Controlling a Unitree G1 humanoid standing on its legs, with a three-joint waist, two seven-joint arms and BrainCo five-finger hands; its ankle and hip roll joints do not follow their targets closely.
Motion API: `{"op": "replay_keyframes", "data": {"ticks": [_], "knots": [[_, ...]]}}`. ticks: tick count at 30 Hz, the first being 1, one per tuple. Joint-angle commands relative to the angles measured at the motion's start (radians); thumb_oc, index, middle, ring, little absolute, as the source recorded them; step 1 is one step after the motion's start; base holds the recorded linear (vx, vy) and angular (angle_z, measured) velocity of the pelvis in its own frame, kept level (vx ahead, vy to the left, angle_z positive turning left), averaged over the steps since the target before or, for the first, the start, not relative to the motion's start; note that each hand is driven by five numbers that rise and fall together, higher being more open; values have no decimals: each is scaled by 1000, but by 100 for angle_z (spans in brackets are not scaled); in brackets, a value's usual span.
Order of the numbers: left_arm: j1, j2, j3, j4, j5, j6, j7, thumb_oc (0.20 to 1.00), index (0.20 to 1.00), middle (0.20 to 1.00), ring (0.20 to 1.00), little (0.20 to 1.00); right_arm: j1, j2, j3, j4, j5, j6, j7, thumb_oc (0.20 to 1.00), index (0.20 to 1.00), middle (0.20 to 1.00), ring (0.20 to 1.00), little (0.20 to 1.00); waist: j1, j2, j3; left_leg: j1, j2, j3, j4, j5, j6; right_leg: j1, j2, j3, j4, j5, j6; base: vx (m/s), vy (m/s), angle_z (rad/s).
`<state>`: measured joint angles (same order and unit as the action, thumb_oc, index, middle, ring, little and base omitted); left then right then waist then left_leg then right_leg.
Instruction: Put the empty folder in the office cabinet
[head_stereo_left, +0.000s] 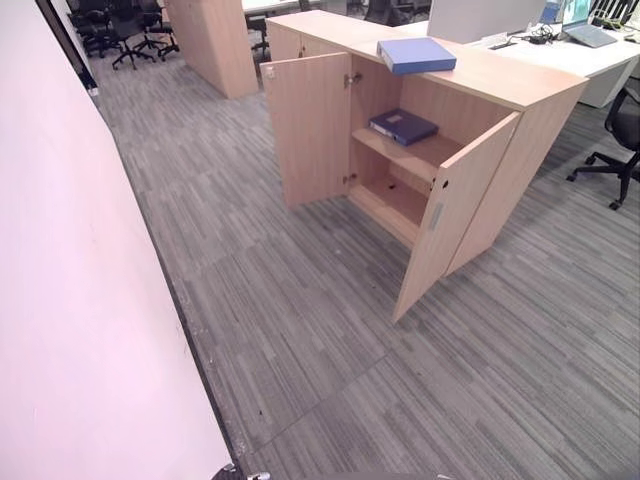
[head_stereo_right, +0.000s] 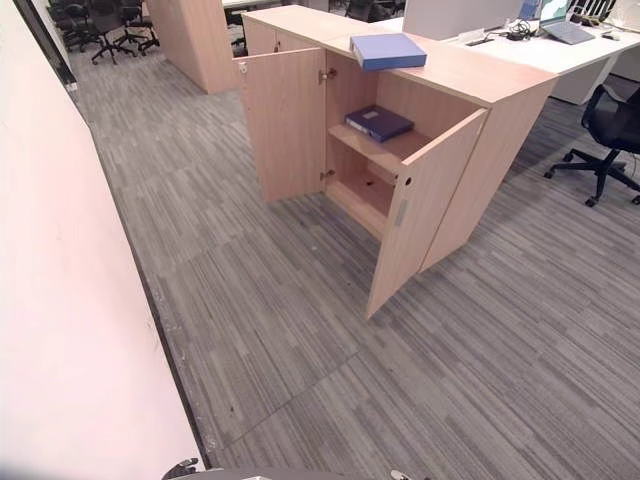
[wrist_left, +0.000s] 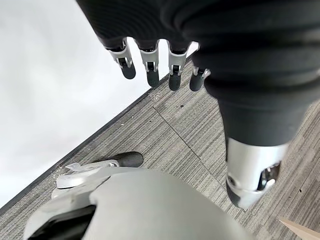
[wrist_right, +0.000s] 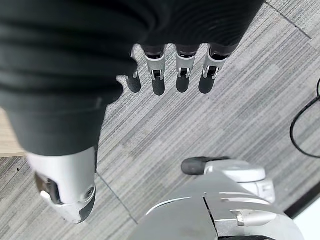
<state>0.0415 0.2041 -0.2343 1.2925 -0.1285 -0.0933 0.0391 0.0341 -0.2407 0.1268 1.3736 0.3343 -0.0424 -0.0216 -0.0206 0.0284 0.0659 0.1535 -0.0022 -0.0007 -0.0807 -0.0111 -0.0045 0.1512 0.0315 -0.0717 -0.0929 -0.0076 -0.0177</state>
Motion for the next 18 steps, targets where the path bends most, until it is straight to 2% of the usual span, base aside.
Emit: {"op": "replay_keyframes", "data": {"ticks": [1, 18], "knots": [[-33, -13, 5, 44, 26, -25, -9, 1000, 1000, 1000, 1000, 1000, -26, -6, 29, 30, 12, -24, -6, 1000, 1000, 1000, 1000, 1000, -13, -25, -25, -43, -36, -11, -7, -20, 13, -5, -14, -14, 11, -60, 78, 0, 0, 0], [-30, -7, 12, 44, 22, -27, -14, 1000, 1000, 1000, 1000, 1000, -27, -5, 34, 32, 8, -20, 1, 1000, 1000, 1000, 1000, 1000, -10, -24, -28, -36, -35, -9, -7, -24, 12, 1, -14, -15, 15, -63, 78, 0, 0, 0]]}}
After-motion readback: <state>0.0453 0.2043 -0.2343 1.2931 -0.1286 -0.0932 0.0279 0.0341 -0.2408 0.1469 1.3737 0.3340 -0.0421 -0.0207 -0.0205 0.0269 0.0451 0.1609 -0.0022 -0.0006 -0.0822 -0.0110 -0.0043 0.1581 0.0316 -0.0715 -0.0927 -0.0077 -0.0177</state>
